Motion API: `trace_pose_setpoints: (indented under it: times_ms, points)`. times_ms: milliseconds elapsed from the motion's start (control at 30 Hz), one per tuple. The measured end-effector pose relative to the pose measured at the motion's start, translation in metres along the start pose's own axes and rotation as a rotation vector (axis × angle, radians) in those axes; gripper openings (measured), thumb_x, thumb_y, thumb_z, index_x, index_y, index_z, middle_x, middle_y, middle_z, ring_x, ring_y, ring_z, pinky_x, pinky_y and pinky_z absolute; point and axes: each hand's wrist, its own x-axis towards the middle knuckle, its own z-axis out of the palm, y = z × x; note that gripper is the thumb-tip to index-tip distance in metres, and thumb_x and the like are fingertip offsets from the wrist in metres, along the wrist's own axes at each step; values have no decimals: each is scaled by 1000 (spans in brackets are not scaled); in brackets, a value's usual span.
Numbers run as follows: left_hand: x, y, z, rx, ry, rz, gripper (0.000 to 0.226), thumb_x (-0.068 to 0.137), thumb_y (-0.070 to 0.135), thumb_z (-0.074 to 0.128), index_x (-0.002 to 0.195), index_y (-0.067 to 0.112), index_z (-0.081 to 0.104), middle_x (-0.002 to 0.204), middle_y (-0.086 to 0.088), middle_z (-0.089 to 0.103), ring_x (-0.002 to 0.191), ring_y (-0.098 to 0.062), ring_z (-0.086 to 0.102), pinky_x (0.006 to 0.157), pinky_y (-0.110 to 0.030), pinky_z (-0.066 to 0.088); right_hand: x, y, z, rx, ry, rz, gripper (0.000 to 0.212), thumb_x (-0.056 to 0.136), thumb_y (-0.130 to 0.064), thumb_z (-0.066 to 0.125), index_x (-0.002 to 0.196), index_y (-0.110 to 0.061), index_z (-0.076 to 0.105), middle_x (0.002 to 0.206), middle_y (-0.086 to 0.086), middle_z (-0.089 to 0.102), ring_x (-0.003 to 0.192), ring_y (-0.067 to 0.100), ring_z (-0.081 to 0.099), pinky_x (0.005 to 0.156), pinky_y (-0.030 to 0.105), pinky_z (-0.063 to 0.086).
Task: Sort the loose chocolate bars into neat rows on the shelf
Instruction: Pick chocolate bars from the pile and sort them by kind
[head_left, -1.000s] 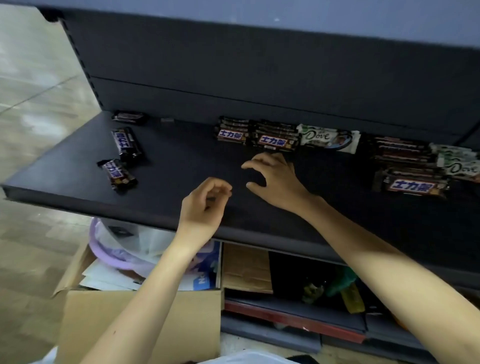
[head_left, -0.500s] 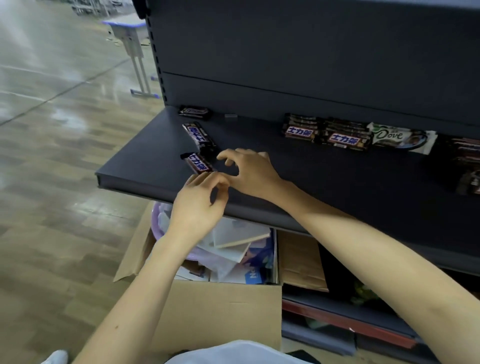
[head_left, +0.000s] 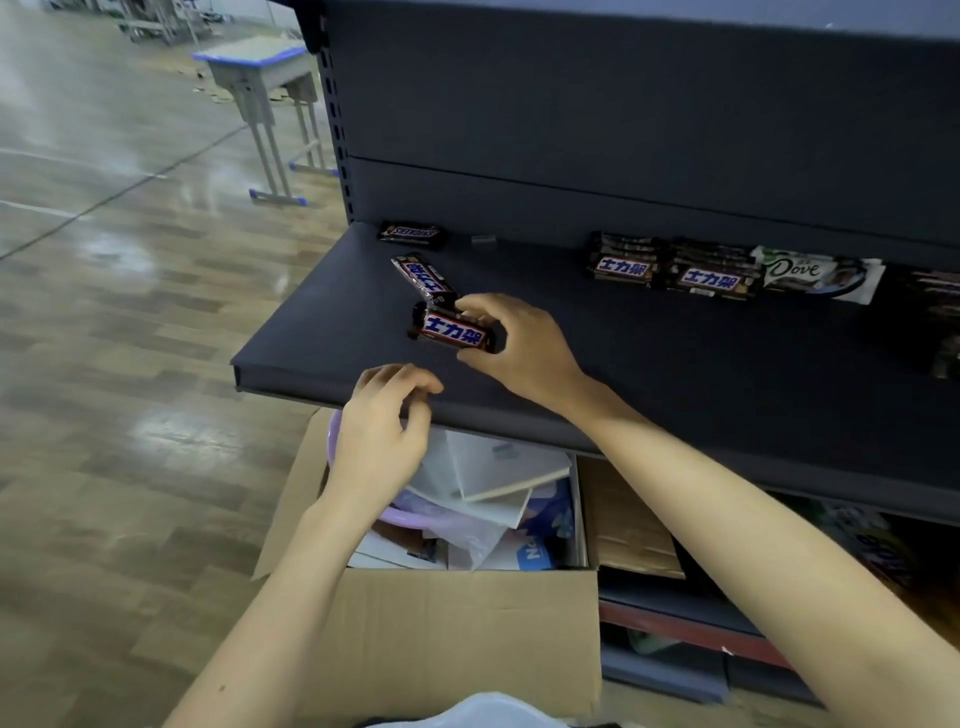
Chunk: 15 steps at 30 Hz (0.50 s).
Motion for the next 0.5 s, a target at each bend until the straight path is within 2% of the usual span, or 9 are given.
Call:
trace_pose_setpoints:
  times_ms: [100, 167, 233, 300, 367, 433, 500]
  points:
    - [3, 3, 4, -81, 35, -61, 27, 75, -11, 52, 83, 9, 68, 102, -5, 65, 90, -7, 59, 66, -1, 37, -20, 4, -13, -13, 135, -15, 48, 76, -17, 73, 121, -13, 58, 112, 0, 65, 104, 17, 57, 88, 24, 41]
    - [7, 11, 6, -172, -4, -117, 21, 75, -6, 63, 84, 13, 67, 96, 3, 63, 87, -7, 62, 69, 2, 36, -30, 7, -20, -41, 187, -5, 47, 76, -16, 73, 121, -13, 59, 111, 1, 65, 104, 18, 55, 87, 22, 39]
    - [11, 22, 10, -260, -48, -167, 21, 75, 7, 71, 86, 23, 62, 92, 10, 63, 80, 1, 63, 69, -1, 41, -40, 9, -27, -62, 221, 19, 47, 76, -15, 73, 121, -13, 59, 110, 2, 65, 105, 20, 53, 87, 23, 39]
    - [13, 34, 14, -374, -54, -213, 21, 79, 15, 70, 86, 29, 56, 89, 14, 63, 74, 10, 62, 65, -7, 46, -50, 10, -31, -75, 252, 32, 48, 75, -14, 73, 121, -12, 59, 110, 3, 64, 107, 23, 53, 89, 30, 41]
    - [15, 45, 21, -461, -42, -236, 16, 82, 17, 67, 88, 25, 55, 87, 18, 61, 71, 16, 59, 61, -4, 43, -60, 12, -34, -87, 265, 57, 49, 75, -13, 73, 121, -12, 59, 112, 4, 63, 110, 25, 51, 92, 36, 41]
    - [18, 53, 30, -533, -60, -254, 17, 83, 20, 66, 94, 20, 53, 87, 17, 61, 72, 14, 59, 64, -3, 43, -68, 15, -39, -90, 259, 98, 49, 76, -13, 73, 123, -13, 58, 115, 3, 62, 113, 23, 49, 95, 36, 40]
    - [20, 58, 39, -617, -104, -292, 24, 83, 26, 66, 101, 21, 51, 94, 11, 64, 80, 4, 64, 74, -14, 50, -75, 21, -43, -99, 255, 115, 49, 76, -13, 72, 123, -14, 58, 116, 2, 61, 114, 22, 49, 98, 36, 39]
